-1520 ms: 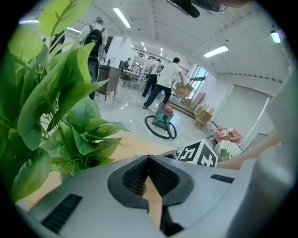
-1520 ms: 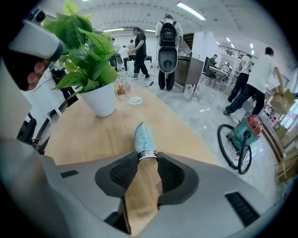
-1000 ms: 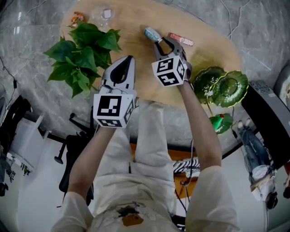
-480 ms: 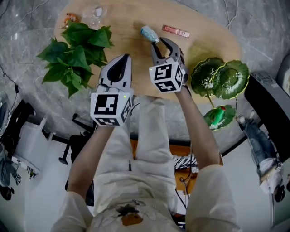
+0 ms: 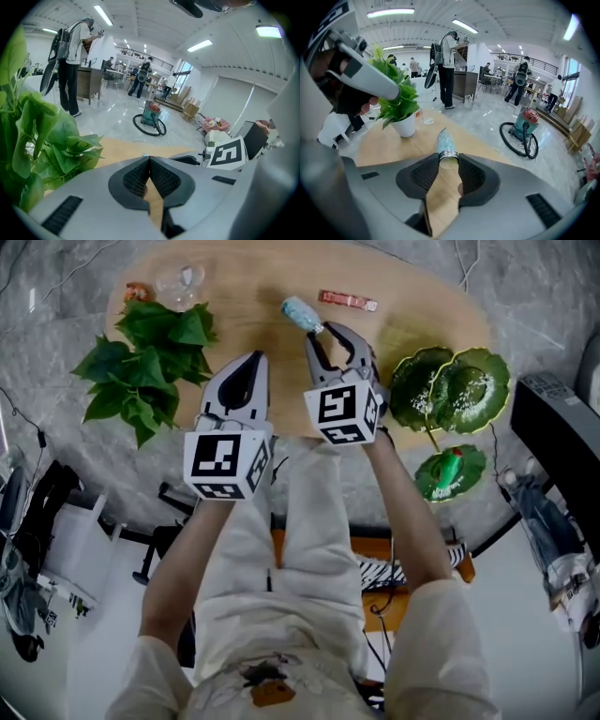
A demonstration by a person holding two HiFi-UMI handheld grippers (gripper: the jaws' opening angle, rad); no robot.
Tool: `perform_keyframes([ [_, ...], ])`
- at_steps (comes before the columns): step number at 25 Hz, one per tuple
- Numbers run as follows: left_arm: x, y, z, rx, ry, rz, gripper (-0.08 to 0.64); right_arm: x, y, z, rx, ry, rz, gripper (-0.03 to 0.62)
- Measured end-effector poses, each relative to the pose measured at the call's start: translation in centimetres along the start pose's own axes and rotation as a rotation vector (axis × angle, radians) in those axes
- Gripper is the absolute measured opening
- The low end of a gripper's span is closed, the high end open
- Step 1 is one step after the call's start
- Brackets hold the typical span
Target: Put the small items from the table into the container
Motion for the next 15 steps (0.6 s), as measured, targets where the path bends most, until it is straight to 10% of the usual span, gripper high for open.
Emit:
perform_keyframes([
  [15,-1.4,-2.0,3.1,-0.069,0.066,-0.011,0.0,6.6,-2.9,2.9,-0.102,0.085,0.106,0.135],
])
Point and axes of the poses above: the fingertips, and each gripper's own axes: x backward along the fingers, z to its right, y out of its underside, the point moved 3 cm from there along x, backward along the fingers, and after that the axes turned 3 degrees about -z, right-handed, at the moved point
